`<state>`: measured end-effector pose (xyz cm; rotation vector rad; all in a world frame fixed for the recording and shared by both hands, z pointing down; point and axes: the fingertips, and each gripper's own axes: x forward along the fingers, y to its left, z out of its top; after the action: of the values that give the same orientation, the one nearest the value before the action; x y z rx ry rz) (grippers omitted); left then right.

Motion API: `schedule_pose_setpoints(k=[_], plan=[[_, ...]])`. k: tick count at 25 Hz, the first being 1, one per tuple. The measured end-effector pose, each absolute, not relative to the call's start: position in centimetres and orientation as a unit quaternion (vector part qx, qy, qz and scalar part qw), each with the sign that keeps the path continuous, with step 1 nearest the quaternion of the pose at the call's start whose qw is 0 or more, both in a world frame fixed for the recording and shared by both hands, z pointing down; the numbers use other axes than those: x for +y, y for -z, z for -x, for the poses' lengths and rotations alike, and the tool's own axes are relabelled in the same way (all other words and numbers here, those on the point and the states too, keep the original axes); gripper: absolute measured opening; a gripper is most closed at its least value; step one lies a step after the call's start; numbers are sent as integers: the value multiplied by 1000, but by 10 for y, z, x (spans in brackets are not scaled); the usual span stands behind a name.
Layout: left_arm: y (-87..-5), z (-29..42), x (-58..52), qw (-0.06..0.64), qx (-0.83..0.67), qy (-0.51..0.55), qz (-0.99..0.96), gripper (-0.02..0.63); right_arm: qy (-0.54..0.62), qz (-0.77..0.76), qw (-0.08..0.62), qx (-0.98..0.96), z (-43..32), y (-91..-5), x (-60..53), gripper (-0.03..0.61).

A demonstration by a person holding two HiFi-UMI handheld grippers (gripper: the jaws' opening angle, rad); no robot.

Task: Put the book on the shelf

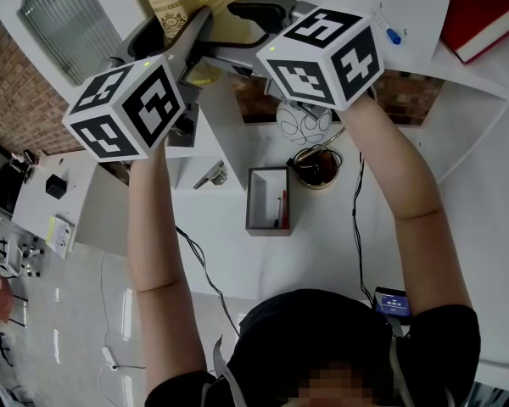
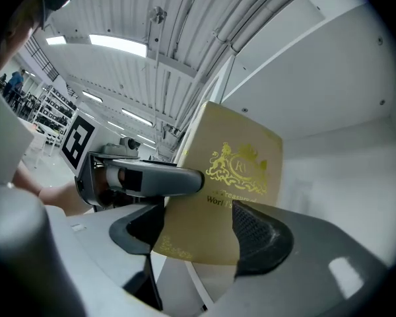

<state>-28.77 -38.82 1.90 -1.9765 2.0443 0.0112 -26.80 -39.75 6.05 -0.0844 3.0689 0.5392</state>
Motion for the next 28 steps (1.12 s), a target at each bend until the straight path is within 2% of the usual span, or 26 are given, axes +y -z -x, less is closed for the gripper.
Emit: schedule_pose_setpoints(k=[11, 12, 14, 15, 20, 25, 28], plan=[[-22, 286, -379, 175, 717, -2, 675, 232, -198, 25, -5, 980, 265, -62, -390, 241], [-22, 286, -378, 176, 716, -1, 675, 230, -205, 42, -7, 978, 264, -62, -395, 215], [-23, 285, -376, 179, 715, -1, 676, 221, -232, 107, -10, 967, 261, -61, -415, 8], [-24, 284, -375, 181, 714, -1, 676, 216, -239, 129, -16, 962, 261, -63, -425, -2], [-24, 283, -376, 183, 713, -2, 677, 213, -188, 96, -3, 977, 263, -62, -426, 17], [-24, 284, -378, 167, 708, -5, 686, 209, -200, 16, -10, 980, 263, -66, -384, 186], [-23, 285, -378, 162, 707, -7, 688, 203, -210, 24, -19, 977, 273, -73, -381, 238]])
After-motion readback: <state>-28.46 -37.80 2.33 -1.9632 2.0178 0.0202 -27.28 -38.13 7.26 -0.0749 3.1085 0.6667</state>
